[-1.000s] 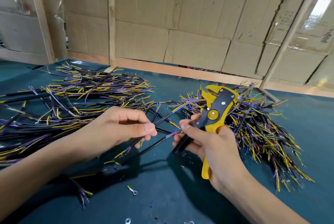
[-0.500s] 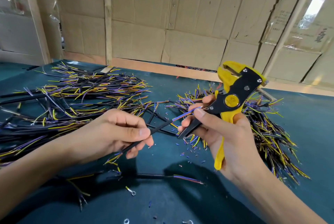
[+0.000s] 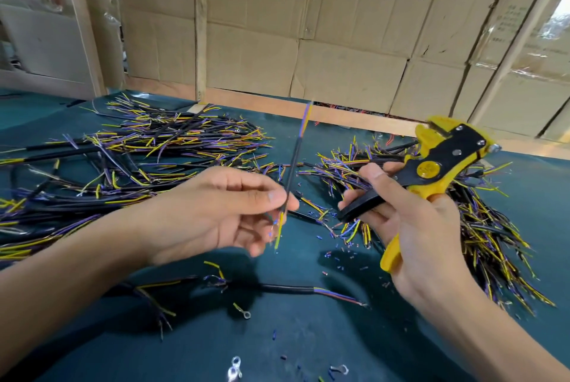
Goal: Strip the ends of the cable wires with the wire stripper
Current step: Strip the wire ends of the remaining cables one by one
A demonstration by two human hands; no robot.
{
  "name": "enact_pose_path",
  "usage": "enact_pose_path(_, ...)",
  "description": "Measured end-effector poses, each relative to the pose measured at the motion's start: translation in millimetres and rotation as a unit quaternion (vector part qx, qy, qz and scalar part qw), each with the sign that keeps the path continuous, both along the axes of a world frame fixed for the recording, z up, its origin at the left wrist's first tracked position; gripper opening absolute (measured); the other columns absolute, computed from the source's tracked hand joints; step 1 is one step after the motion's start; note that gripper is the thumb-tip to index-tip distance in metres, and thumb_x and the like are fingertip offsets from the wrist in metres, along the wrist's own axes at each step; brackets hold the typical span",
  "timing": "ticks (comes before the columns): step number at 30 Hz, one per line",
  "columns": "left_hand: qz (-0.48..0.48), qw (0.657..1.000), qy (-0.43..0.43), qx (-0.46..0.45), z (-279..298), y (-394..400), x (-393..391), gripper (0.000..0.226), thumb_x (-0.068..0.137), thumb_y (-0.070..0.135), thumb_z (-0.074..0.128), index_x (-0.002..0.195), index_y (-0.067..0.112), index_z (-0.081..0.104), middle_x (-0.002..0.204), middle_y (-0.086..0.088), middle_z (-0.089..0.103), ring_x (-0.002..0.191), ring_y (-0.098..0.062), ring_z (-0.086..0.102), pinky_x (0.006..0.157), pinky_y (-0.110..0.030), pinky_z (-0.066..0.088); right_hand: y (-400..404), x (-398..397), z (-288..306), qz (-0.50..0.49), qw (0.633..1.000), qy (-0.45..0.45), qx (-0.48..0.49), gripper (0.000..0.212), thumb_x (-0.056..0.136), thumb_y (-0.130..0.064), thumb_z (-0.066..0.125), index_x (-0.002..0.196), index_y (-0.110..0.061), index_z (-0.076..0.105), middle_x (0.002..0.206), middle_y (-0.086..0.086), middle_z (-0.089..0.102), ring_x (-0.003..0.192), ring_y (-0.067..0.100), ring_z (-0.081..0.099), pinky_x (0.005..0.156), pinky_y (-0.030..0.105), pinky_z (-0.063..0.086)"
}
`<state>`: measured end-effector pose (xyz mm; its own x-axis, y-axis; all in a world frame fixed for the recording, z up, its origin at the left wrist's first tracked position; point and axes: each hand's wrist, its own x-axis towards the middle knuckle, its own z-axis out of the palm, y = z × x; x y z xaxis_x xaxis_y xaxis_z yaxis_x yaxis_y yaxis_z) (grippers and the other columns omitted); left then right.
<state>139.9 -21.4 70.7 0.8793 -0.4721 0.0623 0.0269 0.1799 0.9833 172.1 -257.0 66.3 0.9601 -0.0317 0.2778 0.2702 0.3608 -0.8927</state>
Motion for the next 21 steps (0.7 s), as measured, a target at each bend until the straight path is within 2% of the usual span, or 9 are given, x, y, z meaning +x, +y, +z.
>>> enact_pose_path(3, 0.046, 0.998, -0.013, -0.036, 1, -4, 1, 0.018, 0.088, 0.018, 0.062, 0.096, 0.005, 0.072, 0.080, -0.012, 0.055, 0.062, -0.019, 0.059, 0.054, -0.030, 0.049, 8, -8, -5, 0.101, 0.995, 0.018, -0.016, 0.027, 0.077, -0.012, 0.081, 0.095, -0.007, 0.062, 0.087, 0.018, 0.066, 0.069, 0.039, 0.064, 0.069, 0.049, 0.059)
enact_pose_path(6, 0.066, 0.997, -0.016, -0.042, 0, -5, 2, 0.018, 0.089, 0.023, 0.061, 0.098, 0.010, 0.070, 0.080, -0.011, 0.059, 0.064, -0.022, 0.061, 0.054, -0.030, 0.049, 18, -18, -10, 0.178, 0.983, 0.029, -0.042, 0.024, 0.075, -0.013, 0.080, 0.095, -0.011, 0.067, 0.084, 0.019, 0.067, 0.066, 0.040, 0.067, 0.069, 0.054, 0.059)
enact_pose_path(11, 0.074, 0.996, -0.036, -0.037, -3, -5, 3, 0.019, 0.091, 0.027, 0.061, 0.100, 0.012, 0.068, 0.075, -0.009, 0.059, 0.063, -0.022, 0.059, 0.053, -0.030, 0.047, 26, -29, -15, 0.215, 0.974, 0.025, -0.065, 0.021, 0.075, -0.003, 0.077, 0.090, -0.015, 0.071, 0.083, 0.020, 0.067, 0.066, 0.040, 0.068, 0.067, 0.051, 0.059)
enact_pose_path(15, 0.202, 0.975, -0.096, -0.010, -1, -2, 8, 0.014, 0.092, 0.021, 0.065, 0.097, 0.009, 0.071, 0.068, -0.005, 0.054, 0.059, -0.015, 0.053, 0.046, -0.026, 0.041, 20, -27, -7, 0.176, 0.976, 0.035, -0.127, 0.023, 0.077, 0.006, 0.078, 0.091, -0.007, 0.066, 0.083, 0.017, 0.071, 0.064, 0.036, 0.066, 0.065, 0.050, 0.061)
enact_pose_path(16, 0.255, 0.957, -0.132, 0.034, 0, 3, 11, 0.013, 0.094, 0.019, 0.063, 0.099, 0.010, 0.071, 0.067, -0.002, 0.055, 0.059, -0.014, 0.052, 0.046, -0.026, 0.041, 14, -23, -3, 0.150, 0.969, 0.024, -0.196, 0.024, 0.079, 0.008, 0.078, 0.092, -0.007, 0.064, 0.082, 0.013, 0.073, 0.065, 0.033, 0.066, 0.069, 0.053, 0.062)
enact_pose_path(17, 0.313, 0.924, -0.184, 0.118, 1, 10, 13, 0.011, 0.097, 0.018, 0.061, 0.100, 0.013, 0.071, 0.067, 0.001, 0.058, 0.060, -0.013, 0.052, 0.050, -0.026, 0.042, 8, -19, 3, 0.128, 0.948, 0.004, -0.290, 0.024, 0.080, 0.007, 0.078, 0.092, -0.008, 0.063, 0.081, 0.008, 0.075, 0.067, 0.028, 0.067, 0.074, 0.053, 0.059)
enact_pose_path(19, 0.398, 0.793, -0.296, 0.353, 1, 27, 18, 0.011, 0.096, 0.022, 0.061, 0.102, 0.019, 0.070, 0.077, 0.006, 0.066, 0.068, -0.012, 0.056, 0.066, -0.023, 0.044, -4, -14, 15, 0.119, 0.880, -0.026, -0.458, 0.026, 0.078, -0.004, 0.085, 0.092, -0.014, 0.066, 0.083, -0.002, 0.077, 0.074, 0.022, 0.069, 0.083, 0.045, 0.058)
enact_pose_path(20, 0.394, 0.731, -0.327, 0.450, 1, 34, 18, 0.013, 0.095, 0.022, 0.062, 0.103, 0.018, 0.071, 0.082, 0.003, 0.068, 0.075, -0.013, 0.056, 0.074, -0.024, 0.042, -9, -14, 20, 0.130, 0.851, -0.032, -0.509, 0.029, 0.075, -0.011, 0.089, 0.092, -0.018, 0.066, 0.084, -0.007, 0.077, 0.077, 0.021, 0.070, 0.083, 0.040, 0.057)
enact_pose_path(21, 0.366, 0.690, -0.341, 0.523, 0, 39, 19, 0.017, 0.094, 0.021, 0.062, 0.107, 0.015, 0.071, 0.086, -0.001, 0.067, 0.081, -0.015, 0.055, 0.080, -0.025, 0.038, -12, -15, 24, 0.144, 0.825, -0.035, -0.545, 0.032, 0.072, -0.018, 0.091, 0.091, -0.020, 0.066, 0.084, -0.013, 0.076, 0.076, 0.018, 0.068, 0.078, 0.034, 0.057)
